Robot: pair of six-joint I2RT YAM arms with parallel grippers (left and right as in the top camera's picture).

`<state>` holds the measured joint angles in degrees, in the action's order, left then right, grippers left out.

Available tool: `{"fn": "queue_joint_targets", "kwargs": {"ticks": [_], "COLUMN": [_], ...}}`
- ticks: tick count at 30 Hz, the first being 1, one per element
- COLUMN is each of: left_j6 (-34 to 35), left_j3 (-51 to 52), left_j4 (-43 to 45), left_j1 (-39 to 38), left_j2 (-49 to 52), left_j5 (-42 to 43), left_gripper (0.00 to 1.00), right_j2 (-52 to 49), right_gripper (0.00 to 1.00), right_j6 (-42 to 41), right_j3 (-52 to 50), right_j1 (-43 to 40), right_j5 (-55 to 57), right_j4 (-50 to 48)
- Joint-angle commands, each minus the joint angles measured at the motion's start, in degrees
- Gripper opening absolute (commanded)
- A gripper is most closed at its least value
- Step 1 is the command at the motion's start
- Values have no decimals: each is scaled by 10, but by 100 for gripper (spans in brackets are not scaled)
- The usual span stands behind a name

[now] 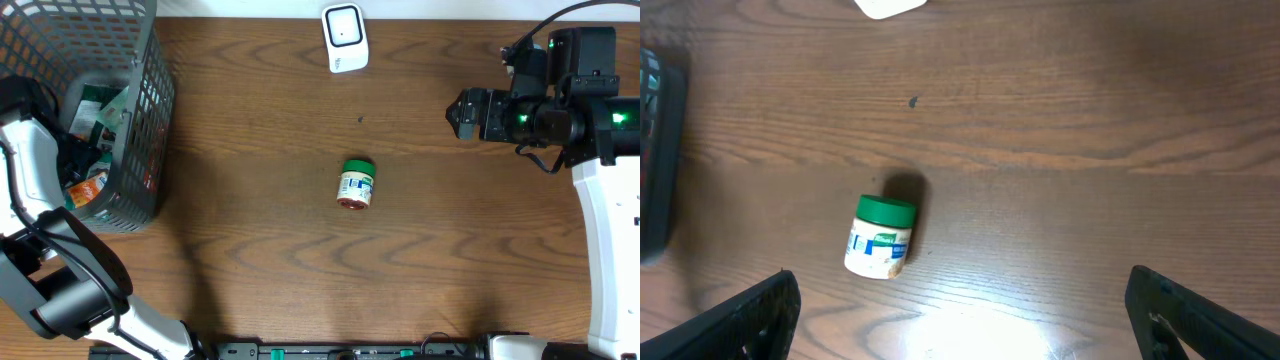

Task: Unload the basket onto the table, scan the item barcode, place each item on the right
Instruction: 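Reach into the basket and grasp an orange tissue pack with left gripper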

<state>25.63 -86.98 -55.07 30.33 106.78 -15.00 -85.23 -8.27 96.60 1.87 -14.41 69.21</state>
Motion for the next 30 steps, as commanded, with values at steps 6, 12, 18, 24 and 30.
{"fn": "queue_joint_targets", "kwargs": {"ticks": [6,12,18,24,30], "left_j6": [-3,-3,-3,-3,-3], "left_j3": [62,72,99,114,114], "left_j4": [59,66,87,103,111], "left_j1": [3,2,2,2,2], "left_j2": [7,7,7,7,6], "left_j5": [56,56,56,56,56], "left_gripper": [97,97,97,92,79], "right_j2": [-3,-3,-3,-3,-3], "right_gripper": [99,99,99,99,99], "right_j6": [9,8,8,8,8], "right_j3": [12,12,12,12,12], "right_j1": [0,0,0,0,0], "right_j5": [-5,-5,-5,-5,-5], "right_j4": [0,0,0,0,0]}}
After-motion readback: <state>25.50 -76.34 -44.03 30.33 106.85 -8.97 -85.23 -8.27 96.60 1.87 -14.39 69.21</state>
